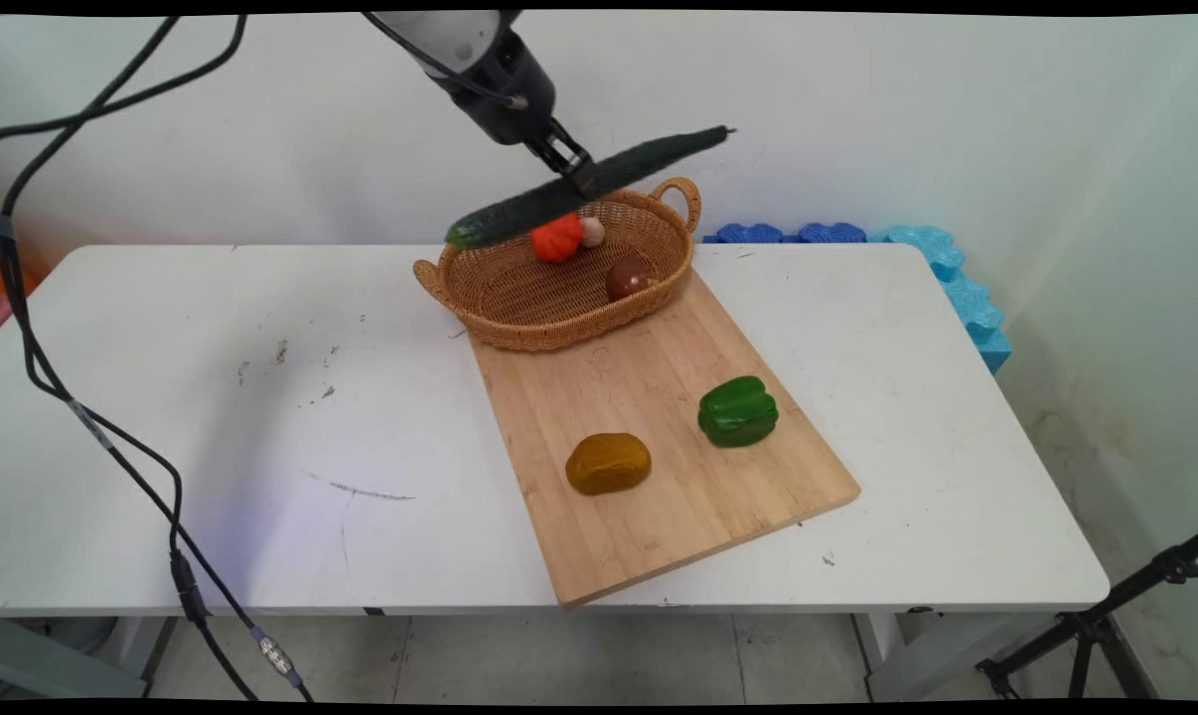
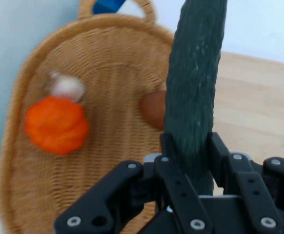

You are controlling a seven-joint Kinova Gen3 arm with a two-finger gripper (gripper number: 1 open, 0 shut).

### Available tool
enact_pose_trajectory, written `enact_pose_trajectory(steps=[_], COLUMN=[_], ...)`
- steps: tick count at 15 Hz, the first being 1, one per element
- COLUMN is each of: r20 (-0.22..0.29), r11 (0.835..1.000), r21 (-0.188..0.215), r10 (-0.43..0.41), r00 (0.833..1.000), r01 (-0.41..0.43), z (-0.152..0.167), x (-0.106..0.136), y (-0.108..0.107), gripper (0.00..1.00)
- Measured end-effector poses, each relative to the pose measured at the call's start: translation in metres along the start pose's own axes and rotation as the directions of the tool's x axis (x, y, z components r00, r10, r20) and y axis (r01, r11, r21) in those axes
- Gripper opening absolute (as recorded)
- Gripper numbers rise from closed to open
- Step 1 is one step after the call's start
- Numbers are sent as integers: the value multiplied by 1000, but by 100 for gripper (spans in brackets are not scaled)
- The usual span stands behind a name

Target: Place the picked object in the vegetable basket

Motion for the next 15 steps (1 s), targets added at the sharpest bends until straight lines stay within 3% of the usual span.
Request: enact_pose_trajectory(steps=[7,15], r20=[87,189], r11=[995,990], r21=[92,119], r10=[-54,-91], r00=[995,978], r01=[46,70], z=[27,59], x=[-18,-39], y=[-52,-63], gripper=[0,0])
